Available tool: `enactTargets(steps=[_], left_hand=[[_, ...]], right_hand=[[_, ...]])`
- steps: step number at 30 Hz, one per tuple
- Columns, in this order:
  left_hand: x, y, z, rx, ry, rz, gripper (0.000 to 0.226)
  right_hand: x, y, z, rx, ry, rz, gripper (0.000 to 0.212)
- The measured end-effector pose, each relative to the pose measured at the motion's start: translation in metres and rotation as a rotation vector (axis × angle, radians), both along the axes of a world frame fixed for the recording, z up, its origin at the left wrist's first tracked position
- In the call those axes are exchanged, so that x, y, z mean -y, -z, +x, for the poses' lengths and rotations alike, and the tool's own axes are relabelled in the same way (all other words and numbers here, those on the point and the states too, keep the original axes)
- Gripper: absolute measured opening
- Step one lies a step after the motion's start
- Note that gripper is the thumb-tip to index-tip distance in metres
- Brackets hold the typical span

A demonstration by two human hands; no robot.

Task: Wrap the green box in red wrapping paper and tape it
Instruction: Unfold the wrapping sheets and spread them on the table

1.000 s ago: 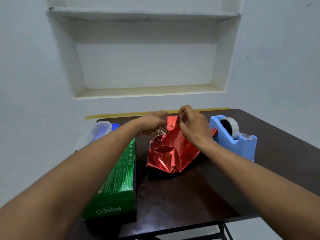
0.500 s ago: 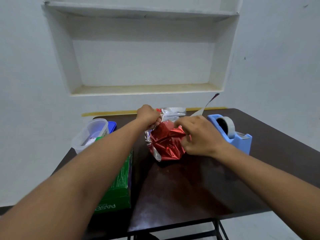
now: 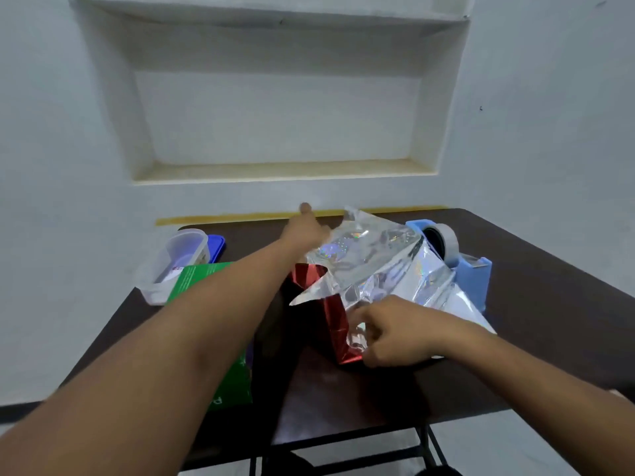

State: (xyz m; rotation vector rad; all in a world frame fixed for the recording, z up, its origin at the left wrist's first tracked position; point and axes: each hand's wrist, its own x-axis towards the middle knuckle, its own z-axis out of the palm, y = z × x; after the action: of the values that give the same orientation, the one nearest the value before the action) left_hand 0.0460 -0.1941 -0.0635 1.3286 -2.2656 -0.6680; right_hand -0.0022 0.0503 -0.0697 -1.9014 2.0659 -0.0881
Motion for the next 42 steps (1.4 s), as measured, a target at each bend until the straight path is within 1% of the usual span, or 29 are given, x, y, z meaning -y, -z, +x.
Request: enactTargets(steps=[2,3,5,6,7,8,9,10,12,13,14,15,16,17,19,20,22,24,26,28,30,32,34,36,37,39,40,41,42], left_hand=[[-0.009,0.006,-0.007,0.206,0.131,-0.214,0.066],[-0.014,0.011,-0.009,0.3,0.209,-0.23,0.062],[-0.019,0.02,-0.014,0.456,0.324,-0.019,0.049],[-0.022,0.027,-0.014,0.536,0.37,0.061,0.045],[-0.022,0.033,-0.015,0.581,0.385,0.083,0.044],[-0.021,0.034,-0.014,0.641,0.397,0.035,0.044],[-0.02,0.034,-0.012,0.672,0.389,-0.023,0.045],[-0.019,0.032,-0.011,0.691,0.374,-0.087,0.048],[-0.012,0.033,-0.012,0.716,0.358,-0.101,0.06],[-0.012,0.035,-0.011,0.736,0.364,-0.106,0.065],[-0.012,0.037,-0.012,0.759,0.36,-0.137,0.065],[-0.012,0.039,-0.013,0.768,0.34,-0.175,0.062],[-0.015,0.037,-0.014,0.781,0.334,-0.207,0.059],[-0.019,0.034,-0.016,0.773,0.343,-0.193,0.058],[-0.029,0.023,-0.019,0.77,0.379,-0.121,0.062],[-0.032,0.018,-0.018,0.774,0.396,-0.069,0.064],[-0.023,0.019,-0.021,0.779,0.413,0.02,0.061],[-0.017,0.025,-0.018,0.802,0.409,0.022,0.049],[-0.017,0.029,-0.02,0.773,0.396,-0.016,0.051],[-0.019,0.031,-0.028,0.728,0.4,-0.094,0.058],[-0.024,0.034,-0.035,0.664,0.402,-0.095,0.062],[-0.025,0.041,-0.038,0.658,0.403,-0.082,0.061],[-0.024,0.049,-0.039,0.692,0.38,-0.104,0.062],[-0.022,0.055,-0.04,0.679,0.358,-0.103,0.066],[-0.02,0.058,-0.041,0.662,0.354,-0.095,0.068],[-0.02,0.061,-0.041,0.649,0.362,-0.064,0.076],[-0.022,0.063,-0.04,0.647,0.374,-0.062,0.085],[-0.021,0.066,-0.042,0.646,0.38,-0.074,0.096],[-0.02,0.068,-0.042,0.649,0.379,-0.095,0.101]], right_hand=[[-0.002,0.001,0.003,0.027,-0.02,0.014,0.015],[-0.003,-0.001,0.005,0.046,-0.038,0.028,0.007],[-0.005,-0.008,0.01,0.071,-0.079,0.077,0.014],[-0.008,-0.014,0.012,0.088,-0.096,0.117,0.011],[-0.012,-0.021,0.012,0.121,-0.111,0.168,0.008],[-0.015,-0.028,0.012,0.183,-0.117,0.219,0.011],[-0.017,-0.034,0.01,0.271,-0.109,0.242,0.018],[-0.016,-0.037,0.006,0.358,-0.085,0.194,0.026],[-0.009,-0.035,-0.003,0.409,0.019,-0.115,0.031],[-0.004,-0.028,-0.009,0.351,0.091,-0.278,0.03],[0.0,-0.02,-0.013,0.217,0.146,-0.371,0.03],[0.004,-0.01,-0.016,0.051,0.184,-0.37,0.032],[0.006,0.001,-0.017,-0.081,0.207,-0.294,0.035],[0.006,0.01,-0.016,-0.137,0.235,-0.189,0.039],[0.004,0.02,-0.013,-0.108,0.276,-0.032,0.051],[0.002,0.021,-0.011,-0.106,0.282,0.004,0.055],[-0.003,0.02,-0.006,-0.145,0.288,0.006,0.059],[-0.006,0.019,-0.004,-0.197,0.289,-0.024,0.062],[-0.007,0.021,-0.006,-0.199,0.286,-0.013,0.057],[-0.006,0.024,-0.008,-0.166,0.298,0.03,0.046],[-0.005,0.026,-0.01,-0.161,0.301,0.035,0.037],[-0.006,0.024,-0.011,-0.15,0.299,0.014,0.034],[-0.01,0.018,-0.016,-0.07,0.313,-0.073,0.036],[-0.015,0.008,-0.026,0.03,0.365,-0.297,0.035],[-0.017,0.002,-0.034,0.01,0.401,-0.44,0.036],[-0.019,-0.006,-0.057,-0.211,0.498,-0.638,0.049],[-0.019,-0.006,-0.071,-0.311,0.58,-0.661,0.062],[-0.019,-0.006,-0.085,-0.345,0.671,-0.615,0.077],[-0.018,-0.005,-0.098,-0.3,0.751,-0.53,0.091]])
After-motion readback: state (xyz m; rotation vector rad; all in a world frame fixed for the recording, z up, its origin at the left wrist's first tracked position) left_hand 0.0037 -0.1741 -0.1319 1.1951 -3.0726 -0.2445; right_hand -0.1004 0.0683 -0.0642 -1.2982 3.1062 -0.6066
